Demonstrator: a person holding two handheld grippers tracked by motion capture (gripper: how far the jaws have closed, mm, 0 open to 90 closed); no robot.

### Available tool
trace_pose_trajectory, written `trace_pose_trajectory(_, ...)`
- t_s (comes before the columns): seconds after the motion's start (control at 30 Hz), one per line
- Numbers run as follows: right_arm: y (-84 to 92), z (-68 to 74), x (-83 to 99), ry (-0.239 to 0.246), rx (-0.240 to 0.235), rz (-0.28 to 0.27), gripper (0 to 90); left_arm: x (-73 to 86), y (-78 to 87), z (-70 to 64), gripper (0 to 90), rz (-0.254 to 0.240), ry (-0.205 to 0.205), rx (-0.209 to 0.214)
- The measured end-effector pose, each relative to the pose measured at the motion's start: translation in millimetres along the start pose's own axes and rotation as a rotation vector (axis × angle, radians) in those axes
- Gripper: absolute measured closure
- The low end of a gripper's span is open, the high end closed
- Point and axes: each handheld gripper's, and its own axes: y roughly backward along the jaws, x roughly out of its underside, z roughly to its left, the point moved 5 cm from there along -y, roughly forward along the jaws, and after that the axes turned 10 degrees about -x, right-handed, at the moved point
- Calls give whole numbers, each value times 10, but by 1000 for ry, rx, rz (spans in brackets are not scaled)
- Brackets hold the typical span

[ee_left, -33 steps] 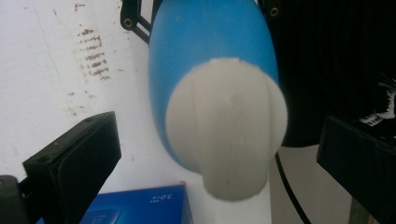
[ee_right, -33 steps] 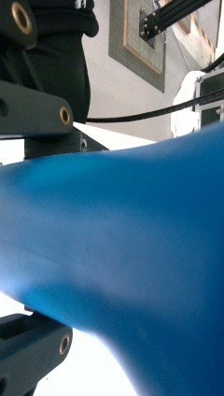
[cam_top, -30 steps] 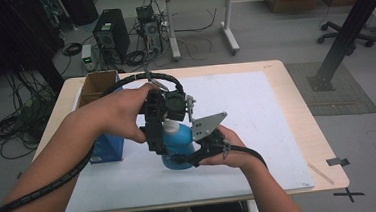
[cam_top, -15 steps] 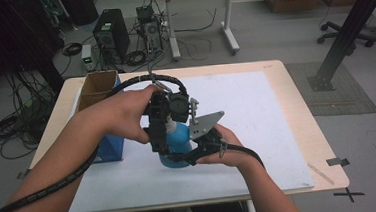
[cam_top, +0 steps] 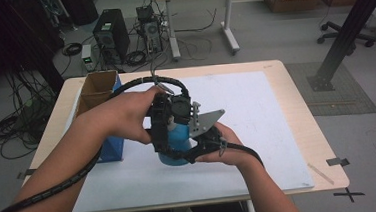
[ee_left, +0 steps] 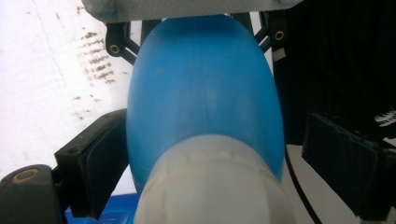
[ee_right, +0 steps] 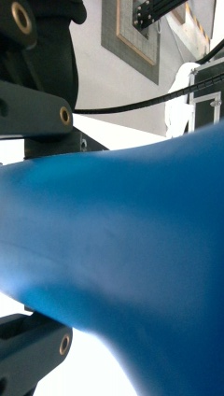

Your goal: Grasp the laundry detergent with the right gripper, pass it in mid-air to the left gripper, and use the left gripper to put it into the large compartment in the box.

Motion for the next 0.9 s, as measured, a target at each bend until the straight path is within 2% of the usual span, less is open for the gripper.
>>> trace_pose_trajectory(0.1,-2,-3,-3,5,-1,4,454,1,5,4,121,2,-3,-13)
trace_pose_trajectory(0.57,1,-15,-13,0,-1,4,454,-22,-30,6,169,6,-7,-17)
trace_pose_trajectory(0.9,25,-15,-26,8,6,0,453,-42,-15,6,210,9,-13,-40)
